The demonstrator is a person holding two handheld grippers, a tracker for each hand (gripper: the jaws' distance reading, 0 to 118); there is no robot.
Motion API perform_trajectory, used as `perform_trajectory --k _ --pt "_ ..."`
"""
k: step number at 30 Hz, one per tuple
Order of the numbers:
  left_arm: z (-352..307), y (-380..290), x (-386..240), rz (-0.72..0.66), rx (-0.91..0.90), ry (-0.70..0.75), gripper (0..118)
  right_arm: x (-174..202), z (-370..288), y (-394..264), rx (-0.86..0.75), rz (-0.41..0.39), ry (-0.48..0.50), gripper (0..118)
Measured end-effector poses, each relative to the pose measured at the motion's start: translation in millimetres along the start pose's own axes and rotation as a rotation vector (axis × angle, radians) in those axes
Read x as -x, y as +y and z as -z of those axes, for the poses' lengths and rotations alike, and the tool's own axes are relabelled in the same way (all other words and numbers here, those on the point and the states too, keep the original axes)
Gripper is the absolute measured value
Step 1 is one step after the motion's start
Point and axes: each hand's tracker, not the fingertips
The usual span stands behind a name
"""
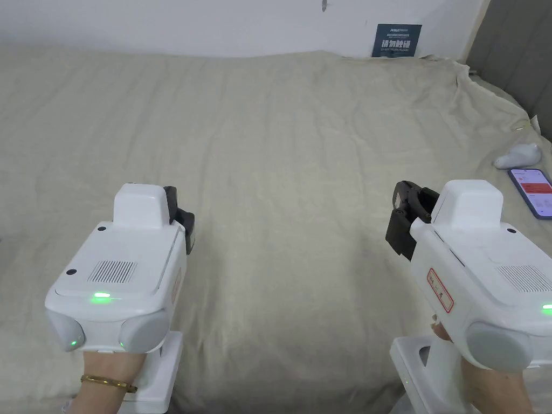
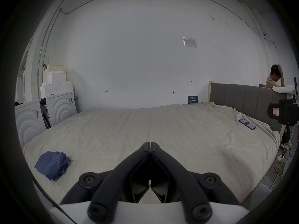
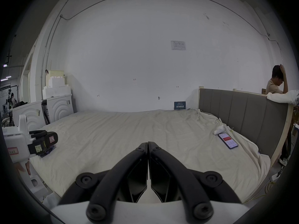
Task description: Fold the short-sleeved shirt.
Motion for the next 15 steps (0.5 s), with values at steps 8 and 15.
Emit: perform_trajectory --k 8,15 --pt "-0.1 1.6 -2.0 -0.001 -0.003 -0.003 0 0.1 -2.0 1.4 -0.003 0.0 -0.002 0" --pt "-1.1 2.2 -2.7 0.0 -0.003 -0.006 0 0.9 -2.5 1.3 -0.004 0.001 -0.002 0"
